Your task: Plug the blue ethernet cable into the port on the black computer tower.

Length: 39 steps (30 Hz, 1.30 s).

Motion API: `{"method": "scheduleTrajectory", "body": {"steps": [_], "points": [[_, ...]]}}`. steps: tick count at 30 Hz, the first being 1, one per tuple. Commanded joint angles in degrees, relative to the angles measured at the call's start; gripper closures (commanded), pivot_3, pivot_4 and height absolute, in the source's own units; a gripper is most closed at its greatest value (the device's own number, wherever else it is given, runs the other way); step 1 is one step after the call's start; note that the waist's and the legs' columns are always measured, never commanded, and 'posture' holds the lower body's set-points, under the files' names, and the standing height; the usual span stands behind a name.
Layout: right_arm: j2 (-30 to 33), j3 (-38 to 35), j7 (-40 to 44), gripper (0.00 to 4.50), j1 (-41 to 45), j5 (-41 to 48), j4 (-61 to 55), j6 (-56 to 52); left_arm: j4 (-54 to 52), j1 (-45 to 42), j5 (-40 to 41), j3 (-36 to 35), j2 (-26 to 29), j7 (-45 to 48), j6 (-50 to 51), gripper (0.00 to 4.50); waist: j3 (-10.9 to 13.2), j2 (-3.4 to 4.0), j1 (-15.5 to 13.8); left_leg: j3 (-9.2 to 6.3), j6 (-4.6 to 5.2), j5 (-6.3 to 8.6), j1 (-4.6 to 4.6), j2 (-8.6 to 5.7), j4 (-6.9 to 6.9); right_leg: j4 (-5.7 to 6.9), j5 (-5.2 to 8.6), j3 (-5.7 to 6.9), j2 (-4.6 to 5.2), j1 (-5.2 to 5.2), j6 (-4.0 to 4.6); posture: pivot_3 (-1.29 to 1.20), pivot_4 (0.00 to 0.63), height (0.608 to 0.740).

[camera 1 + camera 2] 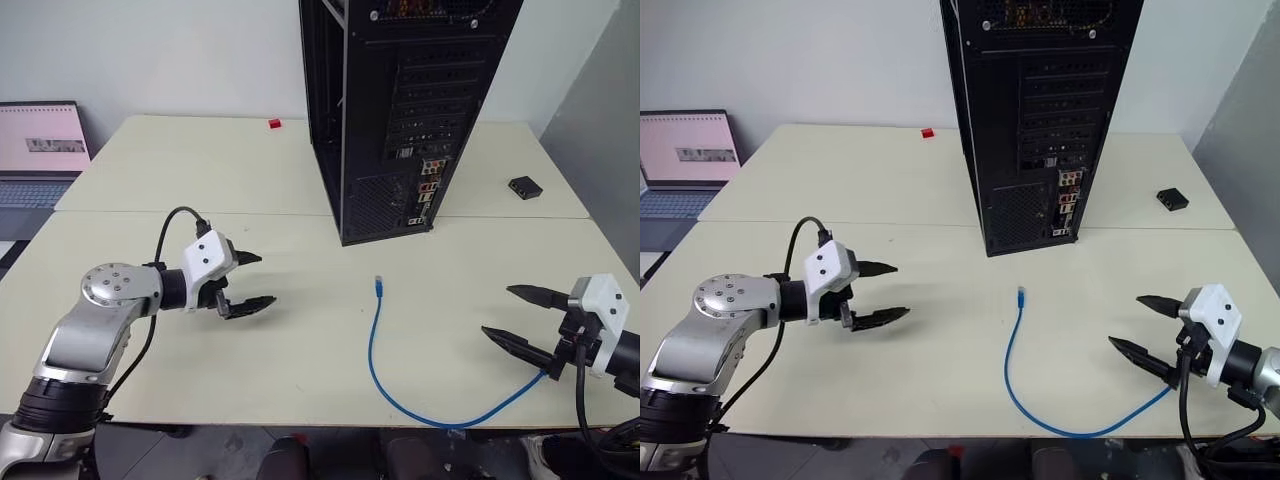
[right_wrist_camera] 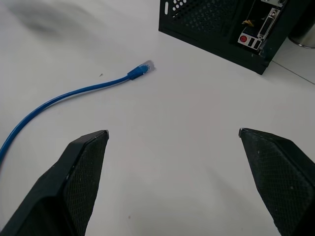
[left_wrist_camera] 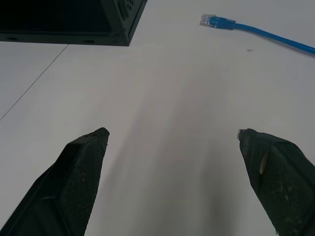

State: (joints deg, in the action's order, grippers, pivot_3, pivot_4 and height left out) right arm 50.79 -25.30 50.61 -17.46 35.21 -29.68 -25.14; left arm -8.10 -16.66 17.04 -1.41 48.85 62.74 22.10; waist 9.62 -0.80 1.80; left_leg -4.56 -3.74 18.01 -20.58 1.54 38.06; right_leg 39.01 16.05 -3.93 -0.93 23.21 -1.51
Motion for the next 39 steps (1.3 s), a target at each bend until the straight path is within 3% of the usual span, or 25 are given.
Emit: {"method": "scheduleTrajectory", "body": {"steps": [1, 23, 30, 35, 39], "points": [[0.79, -1.38, 0.95, 0.0, -0.5, -0.47, -2.01, -0.32, -2.16, -0.35, 1.09, -0.08, 0.04, 0.88, -0.92, 0.04, 0.0, 0.0, -0.02, 0.0, 0.0, 0.0, 0.0, 0.0, 0.0, 0.0, 0.0, 0.0, 0.0, 0.0, 0.0, 0.0, 0.15, 0.74], [-2.99, 2.96, -5.36, 0.0, 2.96, 1.07, -9.81, -5.35, -0.66, -0.01, -3.2, 3.94, -0.62, 0.51, -6.66, 0.04, 0.0, 0.0, -0.03, -0.01, 0.0, 0.0, 0.01, 0.0, 0.01, 0.02, 0.0, -0.01, 0.0, 0.0, 0.01, 0.0, 0.15, 0.74], [-10.58, 19.99, -16.92, 0.0, 12.92, -5.33, -11.21, -9.98, 0.53, -1.19, -3.53, 6.46, -2.22, 2.73, -9.91, 0.04, -0.01, -0.02, 0.08, -0.02, 0.0, 0.0, 0.03, 0.01, 0.02, 0.04, -0.01, 0.0, -0.02, 0.0, 0.01, 0.0, 0.15, 0.74], [-20.08, 32.12, -26.78, 0.0, 20.34, -14.43, -3.99, -12.65, 1.93, -1.84, -4.45, 7.53, -3.33, 2.67, -11.62, 0.04, -0.03, -0.05, 0.07, -0.04, -0.01, -0.01, -0.02, 0.01, 0.03, 0.05, -0.01, 0.02, -0.02, 0.05, 0.02, 0.0, 0.15, 0.74], [-27.47, 36.47, -34.15, 0.0, 24.58, -20.9, 3.13, -12.9, 2.65, -2.51, -4.84, 7.77, -3.83, 2.71, -12.32, 0.04, -0.03, -0.05, 0.0, -0.05, -0.01, -0.01, -0.08, -0.01, 0.04, 0.04, -0.01, 0.03, 0.0, 0.1, 0.02, 0.0, 0.15, 0.74]]}}
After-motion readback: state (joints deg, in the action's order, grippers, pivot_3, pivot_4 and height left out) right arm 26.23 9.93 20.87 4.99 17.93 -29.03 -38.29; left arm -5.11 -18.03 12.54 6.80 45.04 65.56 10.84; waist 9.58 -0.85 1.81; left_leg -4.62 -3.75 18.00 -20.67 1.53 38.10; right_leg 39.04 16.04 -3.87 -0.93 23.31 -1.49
